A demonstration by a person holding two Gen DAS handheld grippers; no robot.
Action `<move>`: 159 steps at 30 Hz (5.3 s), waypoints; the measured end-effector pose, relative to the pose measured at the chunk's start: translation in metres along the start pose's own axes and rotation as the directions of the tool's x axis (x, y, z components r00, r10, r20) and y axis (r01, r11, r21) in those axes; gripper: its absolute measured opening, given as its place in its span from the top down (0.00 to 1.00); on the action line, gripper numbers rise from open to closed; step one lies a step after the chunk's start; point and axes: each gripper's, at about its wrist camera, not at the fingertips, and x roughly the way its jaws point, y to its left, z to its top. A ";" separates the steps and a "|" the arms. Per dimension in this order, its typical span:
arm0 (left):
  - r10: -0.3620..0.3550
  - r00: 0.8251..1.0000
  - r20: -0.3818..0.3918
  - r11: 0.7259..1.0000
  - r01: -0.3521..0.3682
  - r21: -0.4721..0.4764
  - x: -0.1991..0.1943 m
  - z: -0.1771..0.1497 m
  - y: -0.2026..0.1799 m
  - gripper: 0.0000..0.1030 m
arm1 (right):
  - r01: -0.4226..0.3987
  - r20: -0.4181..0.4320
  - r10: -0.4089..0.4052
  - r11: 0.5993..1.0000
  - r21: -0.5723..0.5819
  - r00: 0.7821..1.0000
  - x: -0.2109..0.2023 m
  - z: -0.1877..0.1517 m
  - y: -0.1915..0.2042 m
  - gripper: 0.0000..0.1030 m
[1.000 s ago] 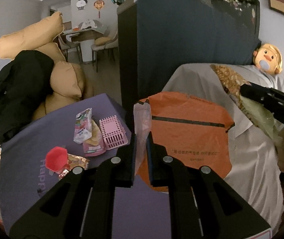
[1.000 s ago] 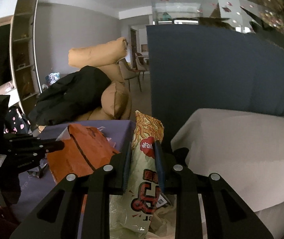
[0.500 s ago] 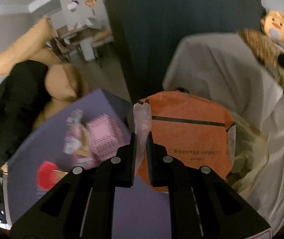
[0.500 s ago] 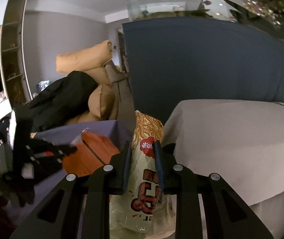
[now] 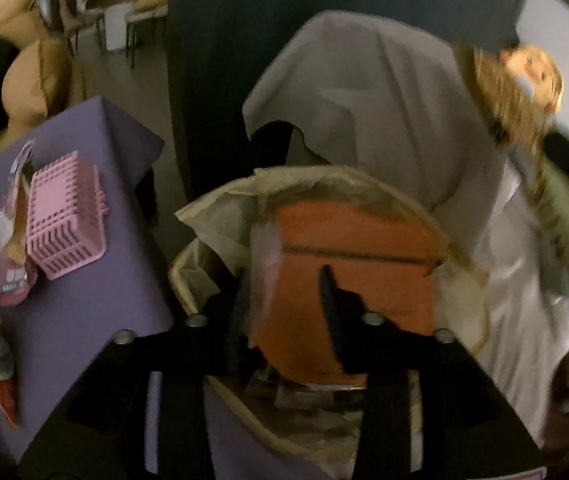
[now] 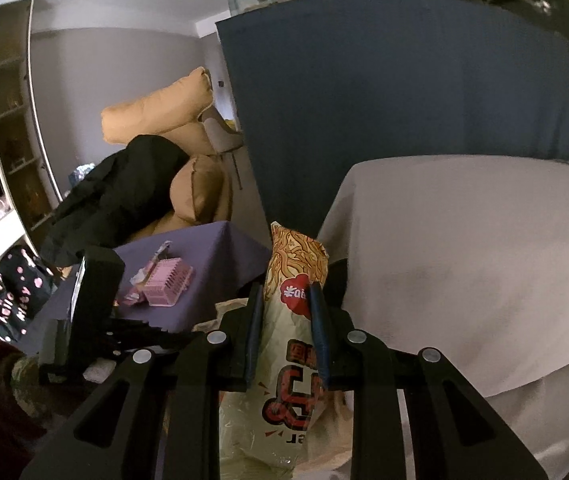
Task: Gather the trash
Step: 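Carry the orange bag and chip bag over the bin and release both, then move both tools back toward the remaining wrappers on the table, then grasp the white printed snack wrapper with the left tool, then lift the white wrapper with the left tool while the right tool lifts a yellow wrapper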
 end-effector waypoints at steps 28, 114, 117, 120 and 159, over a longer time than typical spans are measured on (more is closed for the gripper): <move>0.230 0.943 0.239 0.953 -0.168 -0.254 -0.189 -0.101 0.157 0.46 | 0.142 -0.404 -0.113 0.989 0.041 0.908 0.148 -0.086 0.047 0.69; -0.124 0.983 0.135 0.925 0.164 -0.342 -0.171 -0.078 0.253 0.50 | -0.149 -0.317 0.040 0.933 -0.328 0.948 0.155 -0.040 0.237 0.46; -0.122 0.981 0.154 0.916 0.171 -0.364 -0.178 -0.094 0.257 0.48 | -0.167 -0.321 0.063 0.936 -0.309 0.945 0.141 -0.045 0.240 0.46; -0.108 0.978 0.177 0.902 0.172 -0.397 -0.187 -0.107 0.264 0.46 | -0.222 -0.340 0.123 0.937 -0.269 0.932 0.130 -0.053 0.248 0.46; 0.077 0.993 0.092 0.862 -0.020 -0.506 -0.164 -0.163 0.252 0.87 | -0.263 -0.286 0.199 0.943 -0.205 0.937 0.076 -0.059 0.253 0.96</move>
